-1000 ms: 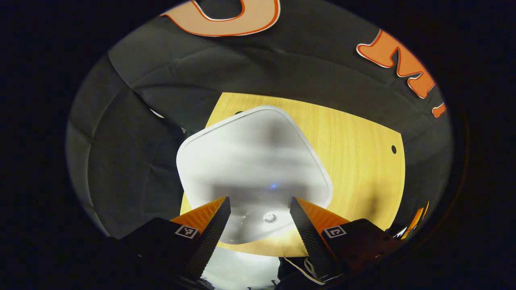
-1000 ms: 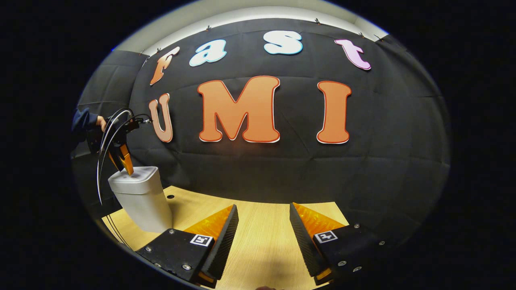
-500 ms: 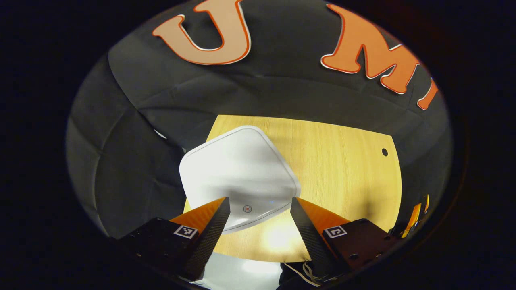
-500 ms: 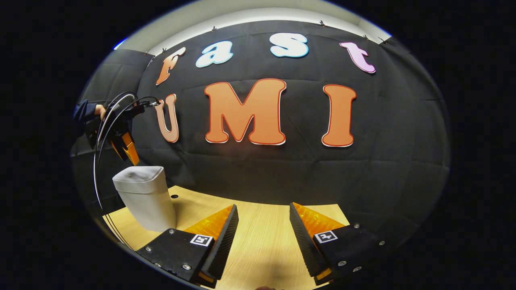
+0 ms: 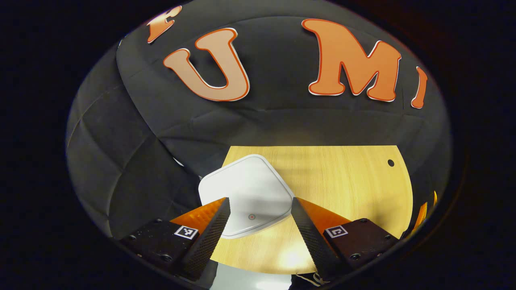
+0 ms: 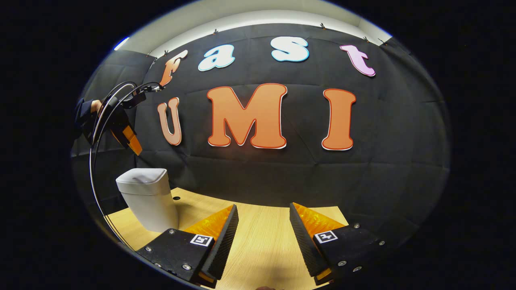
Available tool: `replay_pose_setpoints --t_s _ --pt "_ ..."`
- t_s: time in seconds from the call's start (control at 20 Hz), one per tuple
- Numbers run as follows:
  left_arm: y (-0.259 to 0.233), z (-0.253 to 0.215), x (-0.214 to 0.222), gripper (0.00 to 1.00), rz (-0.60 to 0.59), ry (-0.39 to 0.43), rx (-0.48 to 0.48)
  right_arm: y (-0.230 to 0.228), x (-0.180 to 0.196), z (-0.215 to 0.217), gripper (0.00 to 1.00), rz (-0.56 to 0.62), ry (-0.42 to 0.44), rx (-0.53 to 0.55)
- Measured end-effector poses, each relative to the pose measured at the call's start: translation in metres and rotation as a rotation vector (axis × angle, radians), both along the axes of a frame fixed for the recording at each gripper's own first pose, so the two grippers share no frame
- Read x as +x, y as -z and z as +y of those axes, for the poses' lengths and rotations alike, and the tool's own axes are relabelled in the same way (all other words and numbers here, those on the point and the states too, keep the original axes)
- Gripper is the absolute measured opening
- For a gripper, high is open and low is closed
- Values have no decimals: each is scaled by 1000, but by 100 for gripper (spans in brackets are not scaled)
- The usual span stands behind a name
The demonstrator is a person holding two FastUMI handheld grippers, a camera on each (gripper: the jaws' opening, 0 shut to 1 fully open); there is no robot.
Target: Press the lid of the desktop garbage bin to open it, pick up the crumpled paper on the desktop and throw it into the bin, then pick up the pop can on the desktop and drop it into the bin, and finally close the garbage bin lid.
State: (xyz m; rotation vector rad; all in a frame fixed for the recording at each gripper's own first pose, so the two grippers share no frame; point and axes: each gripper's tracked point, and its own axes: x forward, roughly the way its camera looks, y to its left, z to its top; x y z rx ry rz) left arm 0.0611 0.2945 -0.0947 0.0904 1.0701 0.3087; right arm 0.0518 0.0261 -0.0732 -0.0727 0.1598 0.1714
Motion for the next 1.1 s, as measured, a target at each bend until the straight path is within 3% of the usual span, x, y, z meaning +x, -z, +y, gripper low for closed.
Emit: replay_pose_setpoints --t_s 0.4,0.75,1.1 --pt "-26 -23 2 98 -235 -21 10 -16 -9 1 76 -11 -8 15" --pt "-35 -70 -5 98 -445 76 58 -32 -14 0 76 -37 3 27" --pt "-33 -111 -14 100 -638 56 -13 -35 -16 -1 76 -48 30 32"
